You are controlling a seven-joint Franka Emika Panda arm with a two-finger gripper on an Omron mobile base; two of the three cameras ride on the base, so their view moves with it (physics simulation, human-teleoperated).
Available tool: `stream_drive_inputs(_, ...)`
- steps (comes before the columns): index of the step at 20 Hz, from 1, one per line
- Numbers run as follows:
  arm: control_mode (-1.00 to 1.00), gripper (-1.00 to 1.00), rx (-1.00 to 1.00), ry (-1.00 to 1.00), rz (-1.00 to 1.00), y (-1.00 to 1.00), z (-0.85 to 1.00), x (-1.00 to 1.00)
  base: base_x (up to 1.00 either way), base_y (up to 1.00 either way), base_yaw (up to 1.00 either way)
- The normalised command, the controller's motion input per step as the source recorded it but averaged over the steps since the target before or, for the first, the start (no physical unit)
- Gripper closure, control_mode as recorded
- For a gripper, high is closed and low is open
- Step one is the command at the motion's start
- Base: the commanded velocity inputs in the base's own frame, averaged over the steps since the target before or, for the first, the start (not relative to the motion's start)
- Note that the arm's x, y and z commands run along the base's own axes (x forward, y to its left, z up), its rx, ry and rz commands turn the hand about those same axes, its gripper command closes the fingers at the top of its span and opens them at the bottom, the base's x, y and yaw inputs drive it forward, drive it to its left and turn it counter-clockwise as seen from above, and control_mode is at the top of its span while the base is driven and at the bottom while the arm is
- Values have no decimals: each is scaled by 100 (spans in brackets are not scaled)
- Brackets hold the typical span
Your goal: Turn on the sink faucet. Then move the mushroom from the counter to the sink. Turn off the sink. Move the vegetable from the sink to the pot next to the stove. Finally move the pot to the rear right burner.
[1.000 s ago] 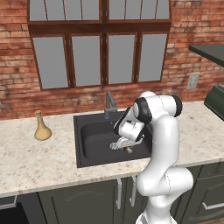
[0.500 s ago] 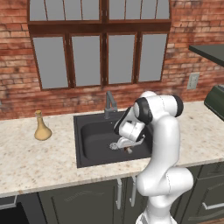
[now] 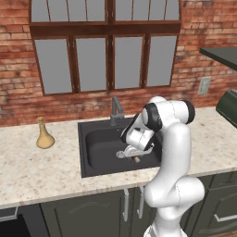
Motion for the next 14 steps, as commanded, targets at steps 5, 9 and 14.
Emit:
stream_drive_inputs(5,-100,100,0,0,-3,0,-6,-10,0,0,0)
stream_drive_inputs(9,-100,100,0,0,-3,0,-3,-9,0,0,0)
stream_drive_inputs(14,-100,100,0,0,-1,0,0,-7,0,0,0)
